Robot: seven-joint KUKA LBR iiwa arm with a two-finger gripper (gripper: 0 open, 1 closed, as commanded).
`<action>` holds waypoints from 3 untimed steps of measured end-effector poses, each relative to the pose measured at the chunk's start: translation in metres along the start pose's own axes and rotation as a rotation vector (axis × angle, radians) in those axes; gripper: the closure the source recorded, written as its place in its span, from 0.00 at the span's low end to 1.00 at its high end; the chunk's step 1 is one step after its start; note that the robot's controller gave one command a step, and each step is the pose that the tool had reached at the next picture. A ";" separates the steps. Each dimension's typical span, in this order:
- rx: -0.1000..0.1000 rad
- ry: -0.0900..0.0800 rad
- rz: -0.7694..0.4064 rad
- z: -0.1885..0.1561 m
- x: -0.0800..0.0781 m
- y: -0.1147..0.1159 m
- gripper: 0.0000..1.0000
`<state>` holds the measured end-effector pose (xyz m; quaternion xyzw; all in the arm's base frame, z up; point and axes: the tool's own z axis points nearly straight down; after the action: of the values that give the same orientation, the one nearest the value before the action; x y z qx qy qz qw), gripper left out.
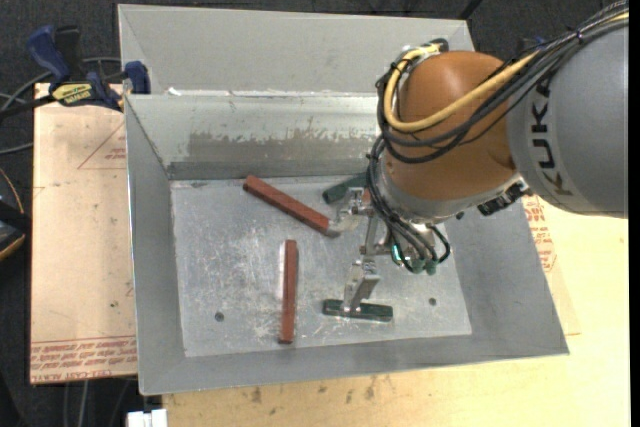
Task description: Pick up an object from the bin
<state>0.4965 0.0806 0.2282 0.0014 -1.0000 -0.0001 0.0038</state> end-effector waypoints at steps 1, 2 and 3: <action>-0.001 -0.007 0.003 -0.003 -0.002 0.000 0.00; -0.002 -0.014 -0.011 0.047 -0.002 -0.012 0.00; -0.003 -0.020 0.036 0.148 -0.028 -0.049 1.00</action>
Offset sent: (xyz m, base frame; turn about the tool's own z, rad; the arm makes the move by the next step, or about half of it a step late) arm -0.0019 -0.0362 -0.1538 -0.0382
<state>0.5236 0.0317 0.0803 -0.0168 -0.9998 -0.0017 -0.0061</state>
